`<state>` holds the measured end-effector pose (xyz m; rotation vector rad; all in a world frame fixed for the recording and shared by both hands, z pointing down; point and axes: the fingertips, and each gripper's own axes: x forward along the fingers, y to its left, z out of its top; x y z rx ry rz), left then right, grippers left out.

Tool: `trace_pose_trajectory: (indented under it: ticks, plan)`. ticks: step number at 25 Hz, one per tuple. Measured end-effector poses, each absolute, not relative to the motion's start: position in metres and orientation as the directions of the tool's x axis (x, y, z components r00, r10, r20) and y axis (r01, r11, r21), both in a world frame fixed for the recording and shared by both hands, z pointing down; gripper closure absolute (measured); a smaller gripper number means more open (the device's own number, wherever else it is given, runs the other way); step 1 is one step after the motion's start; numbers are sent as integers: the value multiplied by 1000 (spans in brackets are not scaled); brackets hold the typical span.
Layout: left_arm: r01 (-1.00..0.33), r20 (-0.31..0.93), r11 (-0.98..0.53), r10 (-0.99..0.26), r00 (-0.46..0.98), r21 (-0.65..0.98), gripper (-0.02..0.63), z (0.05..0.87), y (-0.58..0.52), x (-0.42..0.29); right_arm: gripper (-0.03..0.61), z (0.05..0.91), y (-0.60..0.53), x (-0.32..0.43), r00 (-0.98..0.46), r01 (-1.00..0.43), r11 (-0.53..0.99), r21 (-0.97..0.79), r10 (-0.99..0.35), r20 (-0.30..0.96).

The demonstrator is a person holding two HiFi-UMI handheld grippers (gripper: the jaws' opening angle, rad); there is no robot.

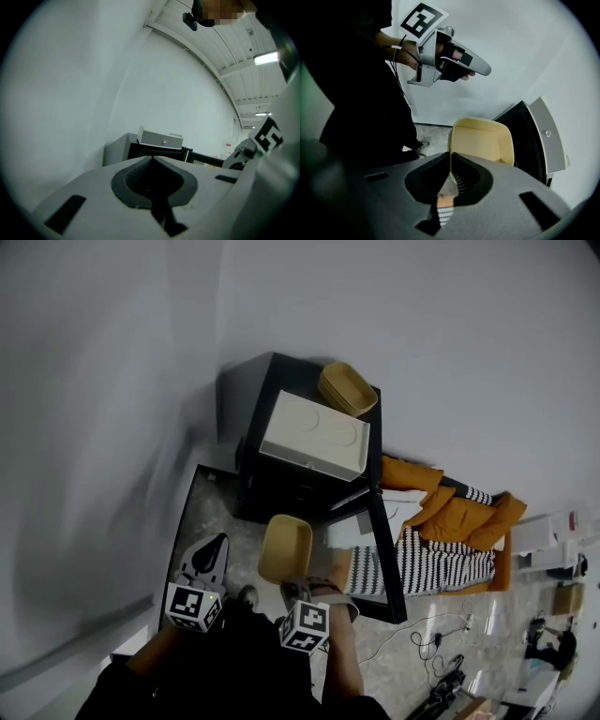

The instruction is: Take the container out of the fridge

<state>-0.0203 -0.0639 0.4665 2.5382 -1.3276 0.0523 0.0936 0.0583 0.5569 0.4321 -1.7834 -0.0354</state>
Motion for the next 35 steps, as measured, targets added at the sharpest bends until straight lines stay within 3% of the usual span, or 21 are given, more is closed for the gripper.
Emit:
trace_pose_trajectory:
  ticks: [35]
  plan:
    - [-801,166,-554,-788,592,228,609,470,-49,-29,568,544,85,78,-193,-242,944,226,-275,942]
